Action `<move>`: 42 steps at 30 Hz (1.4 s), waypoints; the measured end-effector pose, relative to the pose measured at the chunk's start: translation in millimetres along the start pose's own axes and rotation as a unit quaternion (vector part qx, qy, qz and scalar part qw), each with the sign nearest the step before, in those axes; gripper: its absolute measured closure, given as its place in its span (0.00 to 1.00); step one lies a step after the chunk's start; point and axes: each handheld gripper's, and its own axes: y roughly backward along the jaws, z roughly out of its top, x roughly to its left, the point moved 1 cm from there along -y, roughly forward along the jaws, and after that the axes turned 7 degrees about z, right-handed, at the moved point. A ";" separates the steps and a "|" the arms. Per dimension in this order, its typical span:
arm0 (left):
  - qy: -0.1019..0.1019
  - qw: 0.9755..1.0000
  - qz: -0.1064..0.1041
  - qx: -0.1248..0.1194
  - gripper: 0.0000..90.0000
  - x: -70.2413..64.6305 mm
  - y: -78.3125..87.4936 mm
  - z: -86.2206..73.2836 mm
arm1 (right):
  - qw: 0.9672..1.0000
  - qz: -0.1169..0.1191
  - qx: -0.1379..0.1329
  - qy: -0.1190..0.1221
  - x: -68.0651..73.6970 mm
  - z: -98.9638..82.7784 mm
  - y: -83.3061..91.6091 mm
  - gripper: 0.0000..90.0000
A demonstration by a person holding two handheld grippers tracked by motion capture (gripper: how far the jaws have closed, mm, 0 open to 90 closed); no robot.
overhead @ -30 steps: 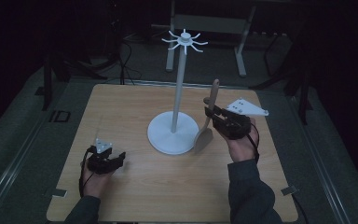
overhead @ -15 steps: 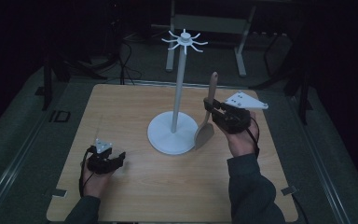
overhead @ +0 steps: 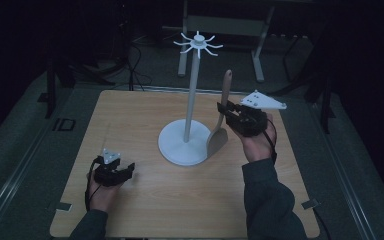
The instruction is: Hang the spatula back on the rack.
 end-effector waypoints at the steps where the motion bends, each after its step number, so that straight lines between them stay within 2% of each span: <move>1: 0.000 1.000 0.000 0.000 0.45 -0.3 0.1 0.2 | 1.000 -0.001 0.000 0.000 0.1 0.8 -0.8 0.84; 9: 0.002 1.000 -0.001 -0.002 0.45 0.3 0.8 -0.3 | 1.000 -0.001 -0.004 -0.003 0.7 6.5 -5.4 0.84; 15: 0.003 1.000 -0.001 -0.003 0.45 0.3 0.8 -0.2 | 1.000 -0.001 0.001 0.002 1.2 12.8 -9.6 0.84; 23: 0.002 1.000 0.001 -0.004 0.45 0.6 1.2 0.1 | 1.000 -0.005 0.006 -0.003 -1.6 17.5 -13.3 0.84; 29: 0.003 1.000 0.001 -0.004 0.45 0.8 1.2 0.0 | 1.000 0.002 0.005 -0.015 -5.0 23.1 -14.8 0.84; 42: 0.005 1.000 0.000 -0.004 0.45 0.9 0.8 0.0 | 1.000 0.015 0.012 -0.015 -3.2 33.9 -25.5 0.84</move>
